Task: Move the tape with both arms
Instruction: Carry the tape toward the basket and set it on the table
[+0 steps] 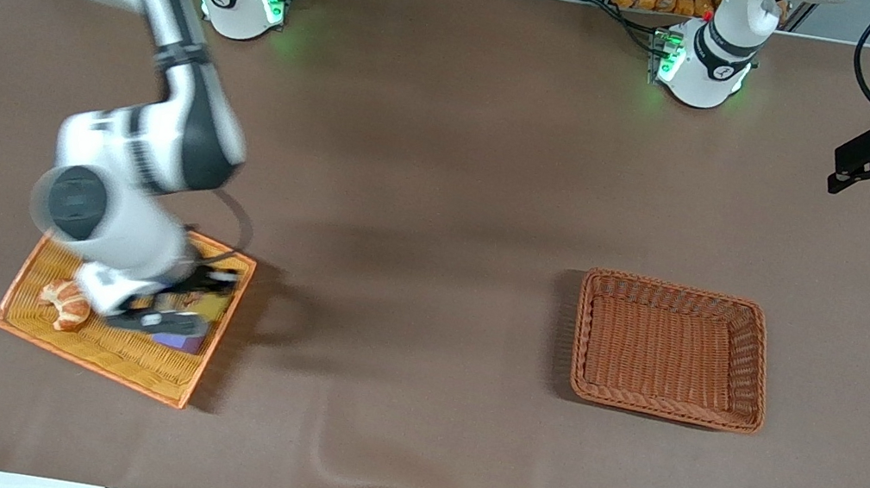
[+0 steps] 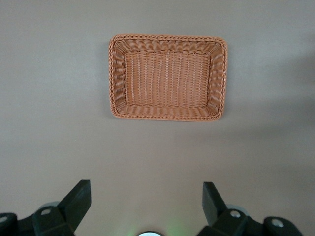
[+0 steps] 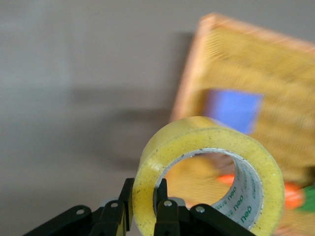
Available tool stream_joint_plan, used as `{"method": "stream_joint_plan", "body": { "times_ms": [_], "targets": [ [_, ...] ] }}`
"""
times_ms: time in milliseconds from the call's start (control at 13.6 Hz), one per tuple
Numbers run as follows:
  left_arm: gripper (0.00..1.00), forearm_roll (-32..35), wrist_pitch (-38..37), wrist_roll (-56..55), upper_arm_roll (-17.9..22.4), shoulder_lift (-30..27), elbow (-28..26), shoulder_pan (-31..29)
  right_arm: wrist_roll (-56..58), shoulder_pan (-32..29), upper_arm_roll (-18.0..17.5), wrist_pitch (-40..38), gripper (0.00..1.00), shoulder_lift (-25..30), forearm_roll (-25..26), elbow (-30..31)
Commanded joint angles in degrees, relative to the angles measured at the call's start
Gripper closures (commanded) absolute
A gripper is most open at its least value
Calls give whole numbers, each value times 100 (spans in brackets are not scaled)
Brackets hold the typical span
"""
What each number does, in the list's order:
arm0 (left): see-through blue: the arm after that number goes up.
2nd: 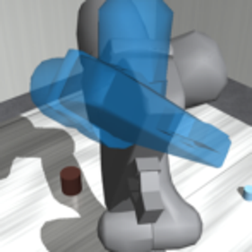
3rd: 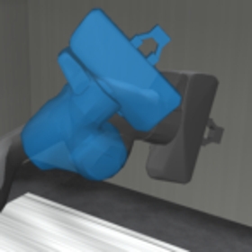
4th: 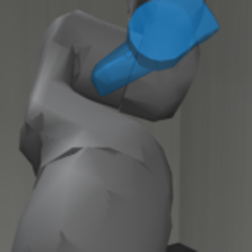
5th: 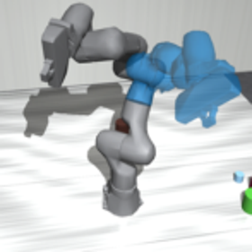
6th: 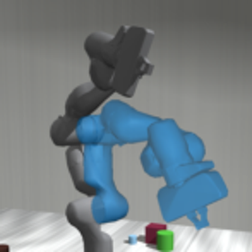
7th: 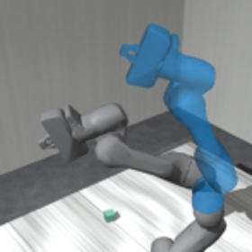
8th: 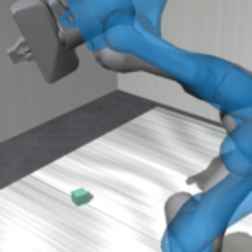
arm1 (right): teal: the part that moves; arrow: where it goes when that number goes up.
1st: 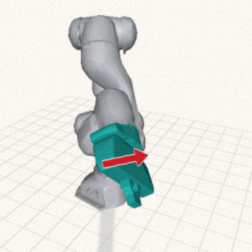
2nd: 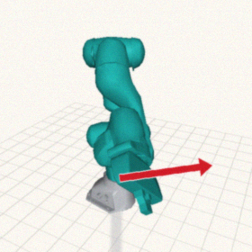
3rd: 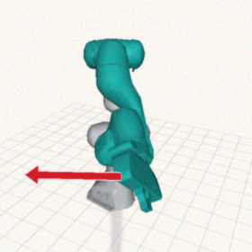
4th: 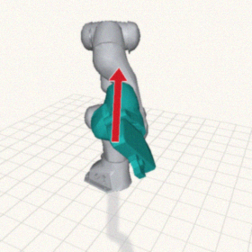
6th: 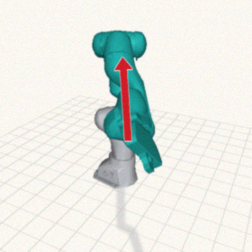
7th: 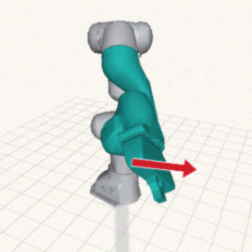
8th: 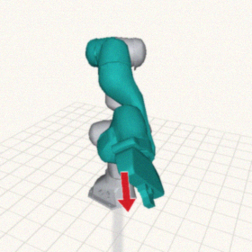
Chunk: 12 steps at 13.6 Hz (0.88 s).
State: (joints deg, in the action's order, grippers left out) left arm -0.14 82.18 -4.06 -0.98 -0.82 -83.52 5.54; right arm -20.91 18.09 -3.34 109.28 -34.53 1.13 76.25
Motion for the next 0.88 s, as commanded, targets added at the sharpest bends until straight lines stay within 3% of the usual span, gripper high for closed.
{"method": "stream_joint_plan", "body": {
  "times_ms": [0,220,440,661,734,807],
  "targets": [
    [0,5,61,-16,-25,-41,-94,-9,-1533,694,70,241,100,-97,27,109],
    [0,-21,79,-16,-69,-42,-129,-17,-3010,1494,70,611,100,-370,1,109],
    [0,-21,79,-16,-112,-41,-164,-17,-4250,2285,79,1567,100,-808,27,109],
    [0,-21,70,-16,-130,-77,-235,-17,-5001,2516,88,2447,100,-1126,36,109],
    [0,-21,70,-16,-156,-85,-235,-26,-4993,2507,79,2449,88,-1135,10,109],
    [0,-21,70,-16,-157,-85,-243,-26,-5054,2429,62,2423,34,-1109,-95,100]
  ]
}}
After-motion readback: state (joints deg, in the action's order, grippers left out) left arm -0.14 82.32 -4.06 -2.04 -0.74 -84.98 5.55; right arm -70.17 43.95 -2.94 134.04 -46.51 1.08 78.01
